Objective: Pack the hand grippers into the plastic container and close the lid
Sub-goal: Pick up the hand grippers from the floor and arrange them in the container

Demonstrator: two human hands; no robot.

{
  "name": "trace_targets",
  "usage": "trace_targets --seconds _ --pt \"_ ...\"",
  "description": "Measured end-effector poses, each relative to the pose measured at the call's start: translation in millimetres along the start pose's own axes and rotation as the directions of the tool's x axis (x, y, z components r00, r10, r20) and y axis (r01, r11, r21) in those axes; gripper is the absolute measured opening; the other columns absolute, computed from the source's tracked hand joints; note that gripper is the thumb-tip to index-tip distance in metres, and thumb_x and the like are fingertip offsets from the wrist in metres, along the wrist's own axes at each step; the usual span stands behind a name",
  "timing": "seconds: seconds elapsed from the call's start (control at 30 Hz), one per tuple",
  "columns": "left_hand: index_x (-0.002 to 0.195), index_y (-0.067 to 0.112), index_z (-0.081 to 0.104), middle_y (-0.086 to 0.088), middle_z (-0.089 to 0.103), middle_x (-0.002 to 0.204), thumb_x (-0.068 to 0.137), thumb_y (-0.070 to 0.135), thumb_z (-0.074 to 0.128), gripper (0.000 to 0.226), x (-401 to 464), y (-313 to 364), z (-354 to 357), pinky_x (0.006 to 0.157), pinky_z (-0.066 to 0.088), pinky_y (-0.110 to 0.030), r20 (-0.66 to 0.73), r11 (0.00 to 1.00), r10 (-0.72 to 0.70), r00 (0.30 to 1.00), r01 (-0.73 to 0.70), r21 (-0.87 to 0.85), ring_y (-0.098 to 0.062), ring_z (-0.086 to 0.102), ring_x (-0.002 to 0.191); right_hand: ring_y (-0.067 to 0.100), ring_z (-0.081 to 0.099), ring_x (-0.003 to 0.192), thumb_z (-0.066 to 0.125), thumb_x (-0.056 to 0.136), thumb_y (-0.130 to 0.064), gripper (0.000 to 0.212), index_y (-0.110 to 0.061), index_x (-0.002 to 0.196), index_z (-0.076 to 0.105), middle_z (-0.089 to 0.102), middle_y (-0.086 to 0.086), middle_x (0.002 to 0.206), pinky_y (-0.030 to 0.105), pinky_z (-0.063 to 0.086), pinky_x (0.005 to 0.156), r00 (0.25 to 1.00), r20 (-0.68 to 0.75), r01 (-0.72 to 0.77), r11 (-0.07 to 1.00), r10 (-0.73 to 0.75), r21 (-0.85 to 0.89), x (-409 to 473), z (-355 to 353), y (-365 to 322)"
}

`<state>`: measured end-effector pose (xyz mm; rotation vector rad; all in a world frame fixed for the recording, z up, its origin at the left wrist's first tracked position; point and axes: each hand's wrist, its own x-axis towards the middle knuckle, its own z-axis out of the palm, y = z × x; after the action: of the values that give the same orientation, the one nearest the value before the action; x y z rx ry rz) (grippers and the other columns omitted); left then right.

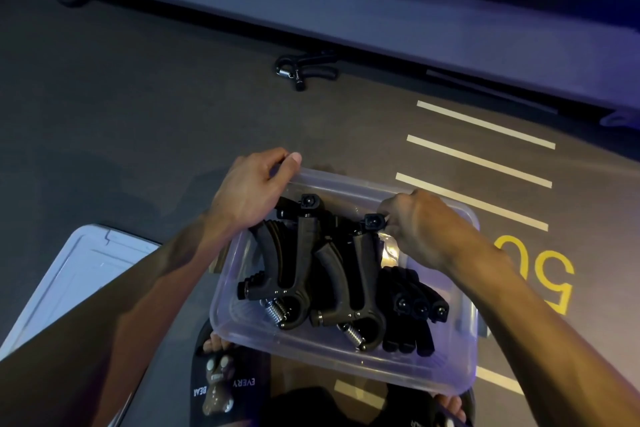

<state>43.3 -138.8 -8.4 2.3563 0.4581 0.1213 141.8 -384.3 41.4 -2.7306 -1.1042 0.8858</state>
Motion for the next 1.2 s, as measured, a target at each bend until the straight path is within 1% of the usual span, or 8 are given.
trace_targets --seconds 0.3,0.5,0.6,0.77,0.9,1.0,1.07,1.2 --pt "0.082 0.016 0.064 -0.006 0.064 0.072 0.103 0.056 0.037 0.052 0.3 2.0 -1.7 0.064 0.045 -0.041 0.015 1.000 -0.008 1.000 0.009 -0.008 -0.021 0.062 0.070 0.024 0.053 0.075 0.056 0.098 -0.025 0.011 -0.019 0.097 0.066 0.055 0.003 0.081 0.030 0.040 0.065 0.999 -0.027 0.042 0.999 -0.042 0.018 1.5 5.7 -0.2" --pt "0.083 0.016 0.064 -0.007 0.064 0.073 0.104 0.055 0.037 0.052 -1.4 4.8 -3.2 0.065 0.047 -0.046 0.025 1.000 -0.012 1.000 0.012 -0.019 -0.021 0.062 0.070 0.030 0.069 0.086 0.055 0.098 -0.022 0.014 -0.019 0.095 0.068 0.072 0.008 0.090 0.041 0.058 0.076 0.999 0.044 0.024 1.000 -0.025 0.021 -0.6 -9.6 2.0" --pt "0.086 0.019 0.066 -0.007 0.068 0.078 0.103 0.056 0.035 0.051 -0.5 4.8 -3.5 0.070 0.049 -0.045 0.053 1.000 -0.024 0.998 0.025 -0.010 -0.022 0.065 0.076 0.027 0.071 0.087 0.054 0.098 -0.024 0.019 -0.023 0.107 0.071 0.074 0.006 0.098 0.041 0.058 0.080 0.997 -0.050 0.057 0.997 -0.055 0.051 -0.6 -25.2 3.5" --pt "0.086 0.041 0.070 0.019 0.072 0.093 0.094 0.048 0.042 0.030 25.1 5.4 -12.4 0.077 0.048 -0.022 0.319 0.987 -0.127 0.939 0.151 -0.052 0.000 0.065 0.090 0.010 0.069 0.074 0.051 0.096 -0.017 0.023 -0.027 0.103 0.071 0.075 -0.010 0.085 0.027 0.054 0.071 0.910 -0.398 0.223 0.946 -0.116 0.235 23.3 -48.8 6.6" --pt "0.100 0.035 0.072 0.013 0.076 0.091 0.105 0.024 0.052 0.023 70.7 -7.4 -14.8 0.089 0.050 -0.029 0.562 0.953 -0.156 0.812 0.273 -0.130 -0.005 0.068 0.087 0.001 0.066 0.079 0.055 0.099 -0.013 0.021 -0.022 0.106 0.072 0.076 -0.007 0.091 0.020 0.052 0.079 0.927 -0.365 0.207 0.931 -0.089 0.299 64.2 -41.5 16.6" --pt "0.102 0.025 0.069 0.003 0.073 0.095 0.102 0.012 0.053 0.020 106.9 -21.7 -2.5 0.072 0.051 -0.025 0.499 0.936 -0.211 0.841 0.320 -0.144 -0.012 0.066 0.077 0.011 0.069 0.089 0.055 0.098 -0.011 0.022 -0.021 0.106 0.073 0.076 -0.004 0.096 0.025 0.052 0.083 0.951 -0.299 0.169 0.936 -0.073 0.310 89.9 -32.7 23.9" --pt "0.112 0.023 0.066 -0.004 0.066 0.102 0.099 0.008 0.056 0.022 129.5 -34.2 10.2 0.069 0.047 -0.021 0.405 0.948 -0.263 0.876 0.312 -0.061 -0.021 0.064 0.085 0.015 0.070 0.092 0.054 0.097 -0.012 0.024 -0.024 0.103 0.074 0.076 -0.003 0.096 0.029 0.053 0.085 0.964 -0.265 0.127 0.928 -0.032 0.350 101.2 -27.6 26.7" --pt "0.143 0.027 0.052 -0.013 0.051 0.131 0.093 0.012 0.063 0.054 171.0 -55.9 29.3 0.101 0.040 -0.024 0.294 0.951 -0.286 0.912 0.233 0.202 -0.030 0.058 0.114 0.015 0.069 0.096 0.052 0.097 -0.017 0.024 -0.027 0.104 0.073 0.076 -0.004 0.099 0.031 0.053 0.088 0.979 -0.206 0.074 0.911 0.012 0.405 114.3 -14.9 33.6"
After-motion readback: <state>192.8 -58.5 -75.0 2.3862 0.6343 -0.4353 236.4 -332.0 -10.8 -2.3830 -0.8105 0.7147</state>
